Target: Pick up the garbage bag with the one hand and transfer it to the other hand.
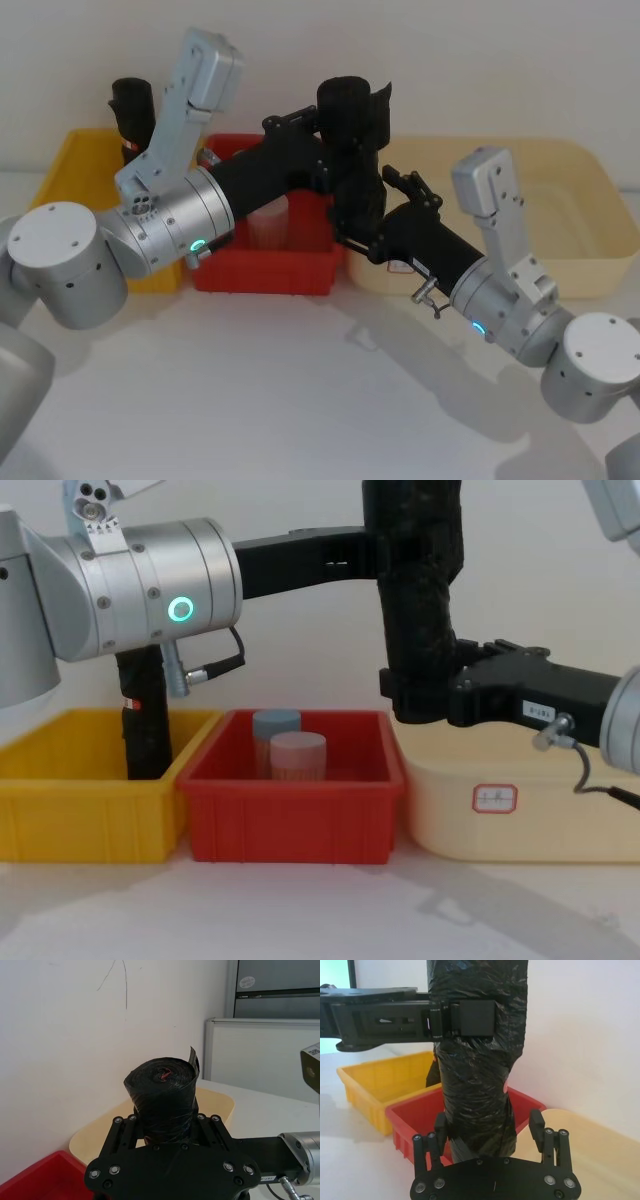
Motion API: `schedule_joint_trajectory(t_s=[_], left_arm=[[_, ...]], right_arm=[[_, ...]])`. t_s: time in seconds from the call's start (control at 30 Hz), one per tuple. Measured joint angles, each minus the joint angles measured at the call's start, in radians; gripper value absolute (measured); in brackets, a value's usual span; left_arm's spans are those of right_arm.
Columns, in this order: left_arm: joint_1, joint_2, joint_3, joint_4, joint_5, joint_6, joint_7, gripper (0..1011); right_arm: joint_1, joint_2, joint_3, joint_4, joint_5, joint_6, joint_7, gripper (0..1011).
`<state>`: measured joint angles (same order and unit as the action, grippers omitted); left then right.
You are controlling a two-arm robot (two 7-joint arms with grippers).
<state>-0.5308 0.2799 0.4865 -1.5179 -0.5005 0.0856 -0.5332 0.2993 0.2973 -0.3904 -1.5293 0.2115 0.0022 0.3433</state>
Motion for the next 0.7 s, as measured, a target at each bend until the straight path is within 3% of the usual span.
schedule_joint_trajectory(t_s=[0.23,0.5,0.7], left_arm=[[0.0,0.0,0.0,0.0,0.0,0.0,0.0,453],[0.0,0.0,0.0,0.0,0.0,0.0,0.0,453],[0.0,0.0,0.0,0.0,0.0,0.0,0.0,453]], right_arm=[[0.011,-0.011,-0.002,0.007,0.0,0.008,0.01,864],[0.024,-0.017,-0.007,0.013,0.003,0.026,0.017,583],[0.029,-0.019,-0.01,0.014,0.005,0.033,0.019,565]])
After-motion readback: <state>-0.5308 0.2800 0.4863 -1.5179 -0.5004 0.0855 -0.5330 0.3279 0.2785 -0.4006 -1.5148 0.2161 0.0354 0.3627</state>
